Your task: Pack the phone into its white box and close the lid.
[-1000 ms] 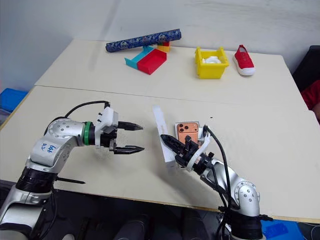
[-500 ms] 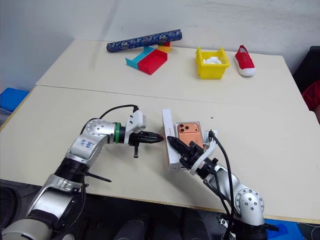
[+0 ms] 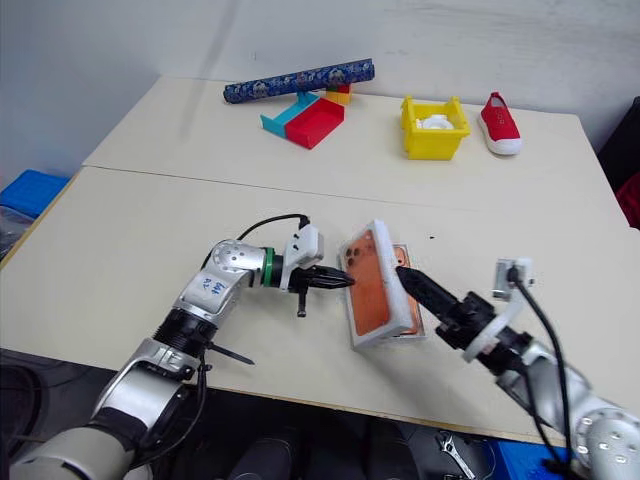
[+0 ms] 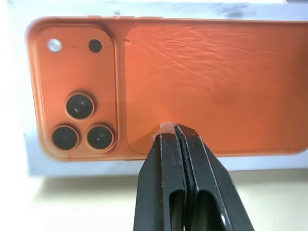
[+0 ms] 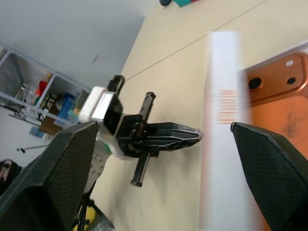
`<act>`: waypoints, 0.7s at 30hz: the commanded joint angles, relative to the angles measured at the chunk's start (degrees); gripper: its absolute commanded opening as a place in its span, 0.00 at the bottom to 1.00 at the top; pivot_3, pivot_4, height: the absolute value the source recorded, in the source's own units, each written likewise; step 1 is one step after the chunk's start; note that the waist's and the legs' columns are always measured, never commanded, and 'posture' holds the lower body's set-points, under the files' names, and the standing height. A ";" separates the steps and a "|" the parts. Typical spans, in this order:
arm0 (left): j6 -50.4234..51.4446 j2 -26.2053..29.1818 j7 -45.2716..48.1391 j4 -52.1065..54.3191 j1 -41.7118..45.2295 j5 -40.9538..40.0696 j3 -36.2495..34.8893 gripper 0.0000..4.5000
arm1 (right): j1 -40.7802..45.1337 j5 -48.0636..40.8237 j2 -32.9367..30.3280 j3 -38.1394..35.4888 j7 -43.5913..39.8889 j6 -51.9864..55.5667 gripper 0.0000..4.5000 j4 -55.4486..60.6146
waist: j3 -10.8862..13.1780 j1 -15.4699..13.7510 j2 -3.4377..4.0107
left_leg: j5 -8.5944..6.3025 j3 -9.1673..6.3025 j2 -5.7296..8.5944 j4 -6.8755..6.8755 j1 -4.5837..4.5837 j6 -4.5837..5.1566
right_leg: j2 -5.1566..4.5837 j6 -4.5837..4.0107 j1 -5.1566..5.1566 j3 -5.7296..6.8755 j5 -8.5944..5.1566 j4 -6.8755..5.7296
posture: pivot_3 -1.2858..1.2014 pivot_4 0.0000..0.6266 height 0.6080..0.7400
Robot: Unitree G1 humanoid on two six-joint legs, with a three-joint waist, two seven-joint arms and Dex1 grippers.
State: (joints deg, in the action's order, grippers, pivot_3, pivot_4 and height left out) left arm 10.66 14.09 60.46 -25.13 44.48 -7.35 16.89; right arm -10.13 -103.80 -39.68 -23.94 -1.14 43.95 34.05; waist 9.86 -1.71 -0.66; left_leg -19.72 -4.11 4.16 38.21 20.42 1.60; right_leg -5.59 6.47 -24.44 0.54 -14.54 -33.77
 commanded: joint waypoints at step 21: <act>-7.17 8.36 10.37 -4.60 4.78 6.91 4.40 0.00 | -1.57 53.65 -15.01 18.70 -29.01 0.76 0.01 7.32 | 0.02 -1.52 -0.06 | -0.02 0.02 0.11 0.18 0.08 0.03 | 0.03 0.03 -0.03 0.01 0.02 0.20 | 0.52 0.24 1.00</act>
State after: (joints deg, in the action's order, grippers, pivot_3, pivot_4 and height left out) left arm 5.87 23.40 72.43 -28.85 46.63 -1.58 21.38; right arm -12.21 -51.73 -55.47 -5.79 -29.43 45.83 41.72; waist 9.89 -3.23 -0.72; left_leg -19.74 -4.12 4.27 38.46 20.56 1.64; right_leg -5.56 6.51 -24.48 0.57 -14.51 -33.57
